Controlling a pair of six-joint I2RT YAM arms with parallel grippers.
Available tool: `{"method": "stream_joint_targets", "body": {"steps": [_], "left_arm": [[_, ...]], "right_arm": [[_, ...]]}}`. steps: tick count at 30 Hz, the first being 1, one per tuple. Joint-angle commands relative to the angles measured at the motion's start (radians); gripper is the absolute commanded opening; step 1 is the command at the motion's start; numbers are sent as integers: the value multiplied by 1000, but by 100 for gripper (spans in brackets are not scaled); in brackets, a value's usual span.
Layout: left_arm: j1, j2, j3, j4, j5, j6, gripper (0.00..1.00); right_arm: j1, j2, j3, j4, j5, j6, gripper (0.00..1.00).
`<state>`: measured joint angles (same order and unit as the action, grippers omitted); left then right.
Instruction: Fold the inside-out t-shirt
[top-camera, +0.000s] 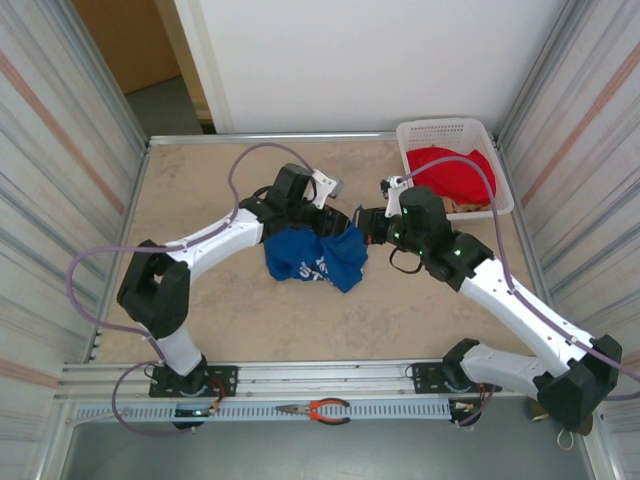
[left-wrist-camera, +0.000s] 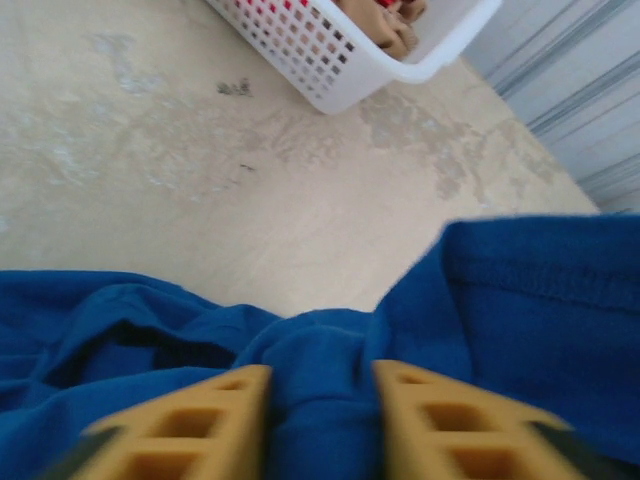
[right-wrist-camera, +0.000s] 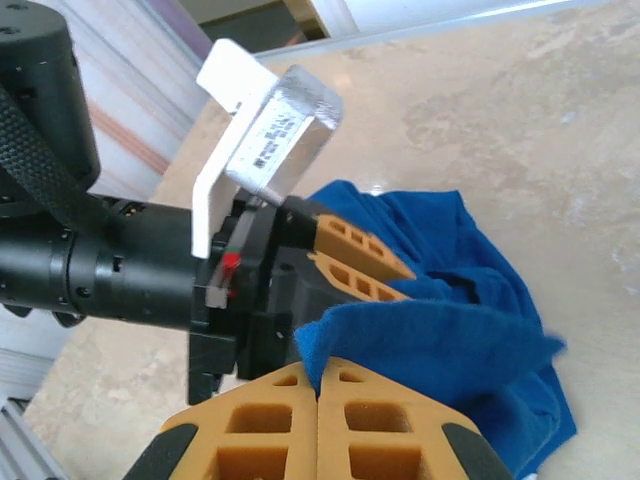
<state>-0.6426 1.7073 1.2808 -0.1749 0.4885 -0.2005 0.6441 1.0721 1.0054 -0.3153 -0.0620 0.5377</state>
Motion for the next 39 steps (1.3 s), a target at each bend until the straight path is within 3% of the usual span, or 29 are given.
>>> {"method": "stream_joint_targets", "body": {"steps": [1,7,12,19,21,22,25,27,34,37,39], "left_arm": [[47,-67,-43,137,96,-86,0],[201,-269,-292,578,141,-377,0],[224,-307,-341,663,220,-404,0],[217,-307,-394,765,239,-447,0],[215,-304,-393,749,245,-443,0],[215,-306,-393,731,241,-433,5],[215,-333,-403,624,159,-383,41],[215,-352,-401,545,97,-345,55],[168,-368,-340,316,-19,-215,60],[135,-372,-334,201,-148,-181,62],[134,-382,-359,132,-270,-240,63]], "right_arm": [[-32,-31,45,-49,-12,-37,0],[-79,-77,-9,-88,18,-32,0],[-108,-73,-100,-34,-13,15,0],[-95,-25,-88,-9,-24,19,0],[-96,-14,-73,-10,-23,13,0],[-95,-12,-70,-9,-23,11,0],[-95,2,-53,-7,-27,3,0],[-92,19,-51,-9,-29,-5,0],[-76,57,-95,16,-39,-13,0],[-75,53,-94,16,-32,-11,0],[-83,49,-75,11,-28,-14,0]]}}
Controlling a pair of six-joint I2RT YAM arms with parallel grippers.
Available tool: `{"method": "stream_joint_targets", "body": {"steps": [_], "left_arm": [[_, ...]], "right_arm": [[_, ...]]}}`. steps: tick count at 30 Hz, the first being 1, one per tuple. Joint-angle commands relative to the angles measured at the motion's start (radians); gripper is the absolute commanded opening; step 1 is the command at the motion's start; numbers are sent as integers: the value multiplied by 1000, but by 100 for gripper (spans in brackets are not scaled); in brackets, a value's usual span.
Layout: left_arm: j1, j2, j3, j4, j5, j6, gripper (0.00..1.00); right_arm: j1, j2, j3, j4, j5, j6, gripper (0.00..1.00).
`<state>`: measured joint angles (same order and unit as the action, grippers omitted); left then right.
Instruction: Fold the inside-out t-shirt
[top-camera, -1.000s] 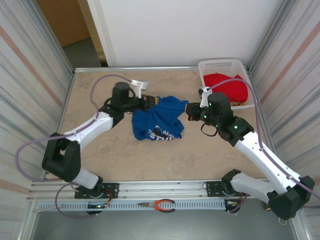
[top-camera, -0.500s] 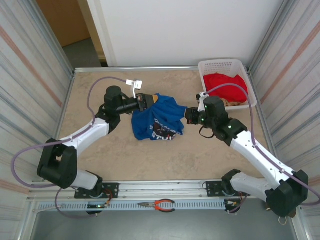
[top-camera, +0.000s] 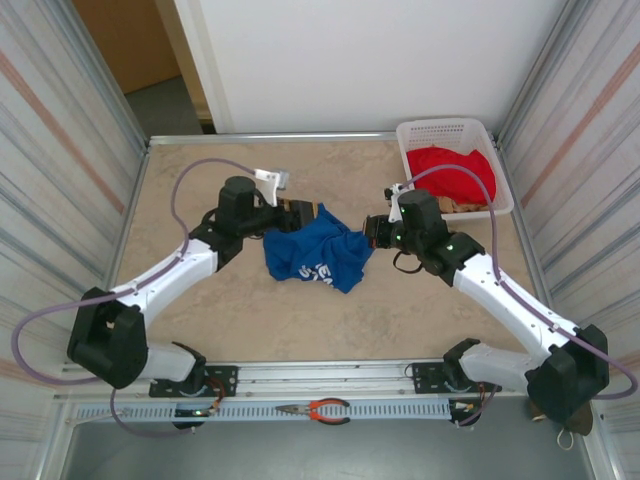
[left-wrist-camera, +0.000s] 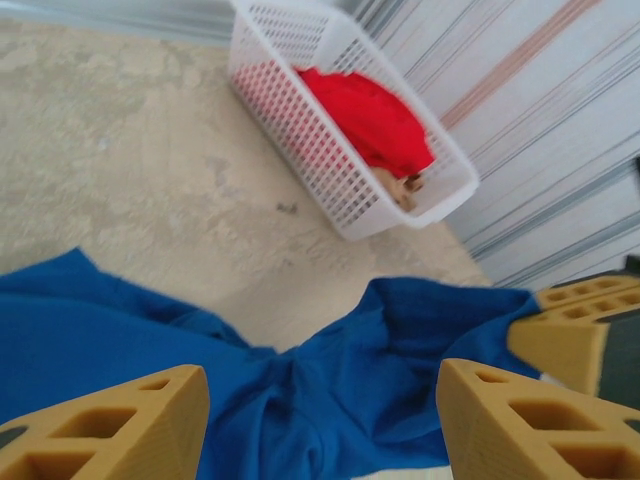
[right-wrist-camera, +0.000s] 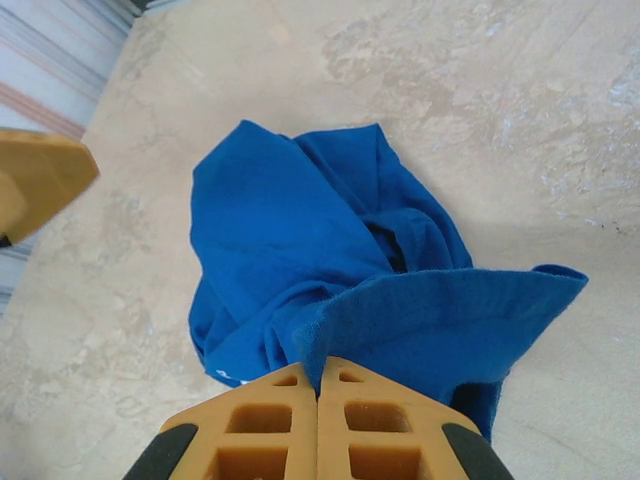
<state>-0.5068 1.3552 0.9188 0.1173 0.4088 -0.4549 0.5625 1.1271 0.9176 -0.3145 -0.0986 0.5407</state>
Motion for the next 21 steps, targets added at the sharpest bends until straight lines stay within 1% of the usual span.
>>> {"method": "stream_joint_targets", "body": {"steps": [1,2,4,5,8,9,12,16,21], "left_arm": [[-2,-39,-21,-197,-254,-34,64],[0,-49,-45,-234,-312,-88,64],[1,-65,-95,-296,-374,-162,64],[2,-77,-129,-301,-389,-195,65],[-2,-104,-228,-243,-372,-274,65],[-2,-106,-243,-250,-383,-290,66],[5,-93,-256,-287,-452,-301,71],[53,-28,-233,-259,-412,-266,73],[67,86,-164,-230,-342,-233,73]], "right_arm": [[-8,-7,31,7,5,-21,0],[-15,-7,52,3,4,-28,0],[-31,-1,102,-13,-6,-39,0],[-42,5,132,-22,-15,-46,0],[-70,22,215,-43,-45,-60,0],[-78,28,238,-47,-53,-63,0],[-102,39,314,-58,-85,-68,0],[-122,58,396,-75,-109,-76,0],[-136,78,460,-72,-119,-77,0]]}}
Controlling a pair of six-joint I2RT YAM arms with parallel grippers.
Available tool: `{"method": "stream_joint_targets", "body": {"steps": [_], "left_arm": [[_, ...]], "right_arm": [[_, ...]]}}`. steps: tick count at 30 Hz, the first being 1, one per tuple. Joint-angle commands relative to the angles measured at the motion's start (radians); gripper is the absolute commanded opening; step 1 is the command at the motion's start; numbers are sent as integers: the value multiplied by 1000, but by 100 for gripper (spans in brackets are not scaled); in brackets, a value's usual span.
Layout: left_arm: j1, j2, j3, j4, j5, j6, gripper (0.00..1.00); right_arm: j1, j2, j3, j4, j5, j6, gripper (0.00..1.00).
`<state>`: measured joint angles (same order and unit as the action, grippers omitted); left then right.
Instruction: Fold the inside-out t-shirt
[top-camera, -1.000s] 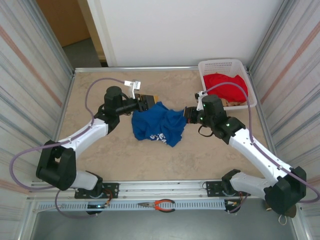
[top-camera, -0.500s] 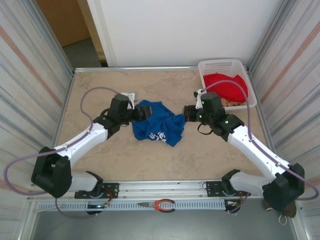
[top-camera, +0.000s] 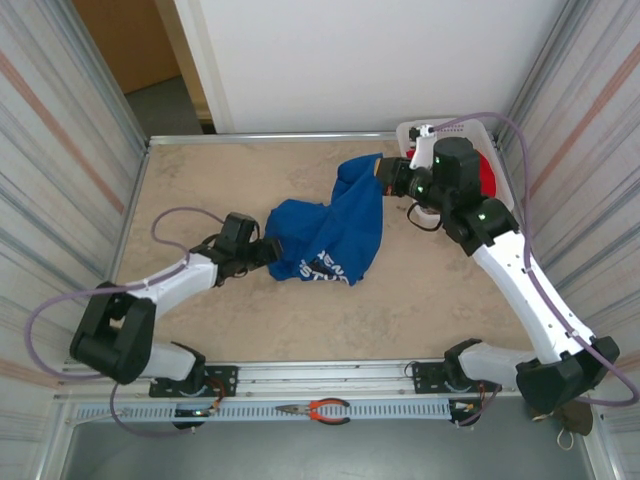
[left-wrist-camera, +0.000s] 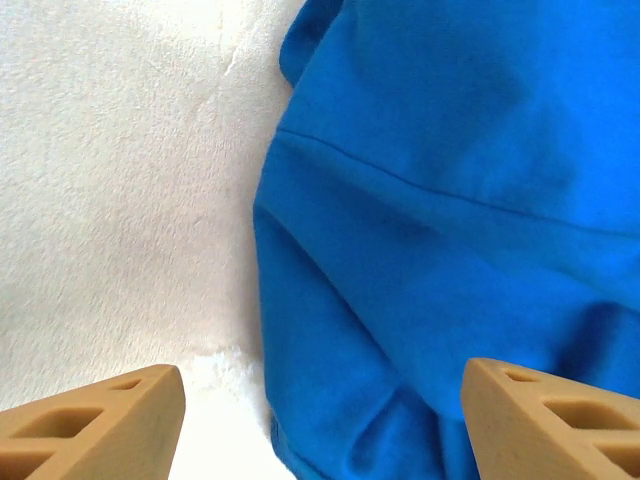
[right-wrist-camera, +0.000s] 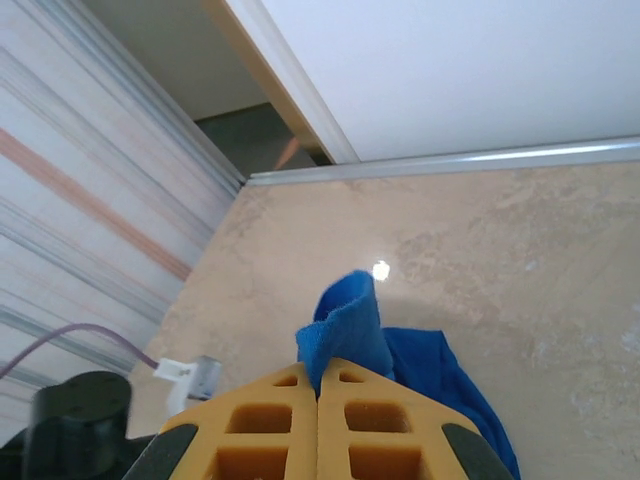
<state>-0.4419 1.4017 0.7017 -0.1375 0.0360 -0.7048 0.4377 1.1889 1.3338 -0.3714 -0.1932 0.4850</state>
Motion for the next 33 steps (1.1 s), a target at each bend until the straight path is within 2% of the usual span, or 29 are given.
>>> {"method": "stream_joint_targets", "body": {"steps": [1,6,8,9,10,11,13,17,20,24,28,33], "left_arm": [[0,66,66,22,43,14,73],[-12,175,102,62,69,-24,73],[-19,229,131,94,101,-24,64],[-23,259,154,102,116,-19,48],[-22,287,179,116,137,-1,23],[-17,300,208,104,139,11,1],[4,281,256,70,140,48,0],[57,92,340,-62,110,142,0],[72,-43,430,-201,114,209,0],[94,-157,496,-310,155,224,0],[163,-162,525,-324,213,203,0],[280,-17,625,-322,241,224,0]], "right_arm": [[-14,23,56,-15,-27,-22,0],[-43,57,135,-19,-42,-23,0],[-72,81,198,-27,-60,-22,0],[-91,98,240,-37,-76,-21,0],[-109,113,281,-46,-88,-21,0],[-122,125,314,-56,-97,-19,0],[-160,139,380,-76,-114,-15,0],[-220,119,455,-92,-159,15,0],[-226,72,460,-99,-167,24,0],[-225,-9,427,-78,-153,63,0],[-225,-31,403,-54,-119,88,0],[-224,71,386,-31,-82,97,0]]}}
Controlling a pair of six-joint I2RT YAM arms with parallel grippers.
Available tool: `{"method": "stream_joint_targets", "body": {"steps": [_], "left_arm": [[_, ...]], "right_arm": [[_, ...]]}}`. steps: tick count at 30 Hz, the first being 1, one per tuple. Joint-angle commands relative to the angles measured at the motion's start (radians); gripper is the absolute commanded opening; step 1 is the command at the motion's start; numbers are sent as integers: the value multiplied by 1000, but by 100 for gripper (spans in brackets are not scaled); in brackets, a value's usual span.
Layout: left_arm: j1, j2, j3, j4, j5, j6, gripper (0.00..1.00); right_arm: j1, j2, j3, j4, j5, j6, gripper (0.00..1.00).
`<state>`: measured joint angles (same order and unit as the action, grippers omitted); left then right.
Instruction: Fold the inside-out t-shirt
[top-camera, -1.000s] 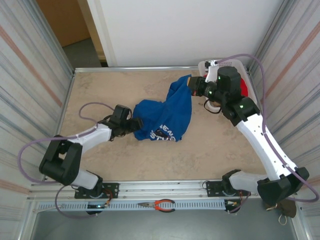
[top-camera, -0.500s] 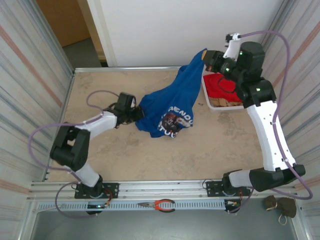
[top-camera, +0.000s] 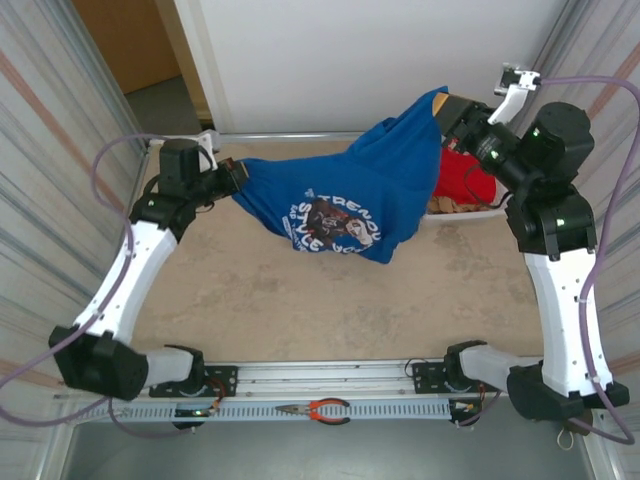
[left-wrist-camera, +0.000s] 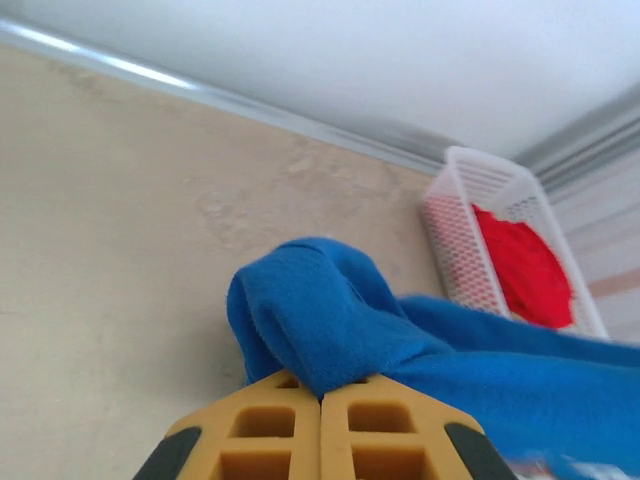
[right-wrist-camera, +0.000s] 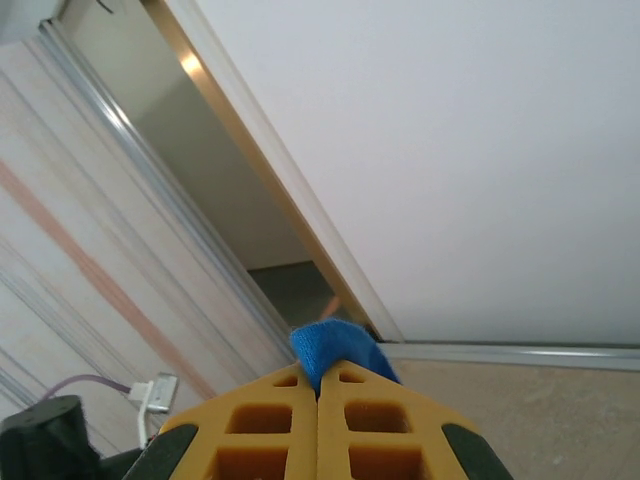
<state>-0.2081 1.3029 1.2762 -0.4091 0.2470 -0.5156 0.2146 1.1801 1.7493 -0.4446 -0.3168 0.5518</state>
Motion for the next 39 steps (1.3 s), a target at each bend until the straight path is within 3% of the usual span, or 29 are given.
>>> {"method": "stream_joint_targets", "body": {"steps": [1,5,6,8,10,11,13,16,19,23,30,39], "left_arm": [[67,131,86,-51,21,46,0],[132,369,292,-72,38,86,0],[137,415,342,-76,53,108,12],[137,495,438,-95,66,138,46],[138,538,491,-127,89,138,63],[135,543,497,-145,96,141,66],[122,509,455,-149,93,146,75],[87,407,327,-143,62,160,86],[23,283,168,-145,32,167,89],[-142,125,-66,-144,-70,174,89],[-406,63,-299,-108,-246,78,89],[-442,248,-299,24,-260,40,90]], "right_arm": [[-1,117,-20,45,56,26,0],[-5,330,45,50,107,4,0],[-7,380,72,50,109,2,0],[-14,519,153,31,90,-11,4],[-20,632,246,-51,51,-43,50],[-18,666,274,-107,58,-63,58],[-7,648,218,-132,43,-88,61],[30,513,-21,-81,49,-90,61],[89,368,-258,-52,67,-64,61],[250,223,-559,-6,156,-48,64],[518,188,-810,26,287,-19,67],[546,328,-852,116,294,-15,66]]}}
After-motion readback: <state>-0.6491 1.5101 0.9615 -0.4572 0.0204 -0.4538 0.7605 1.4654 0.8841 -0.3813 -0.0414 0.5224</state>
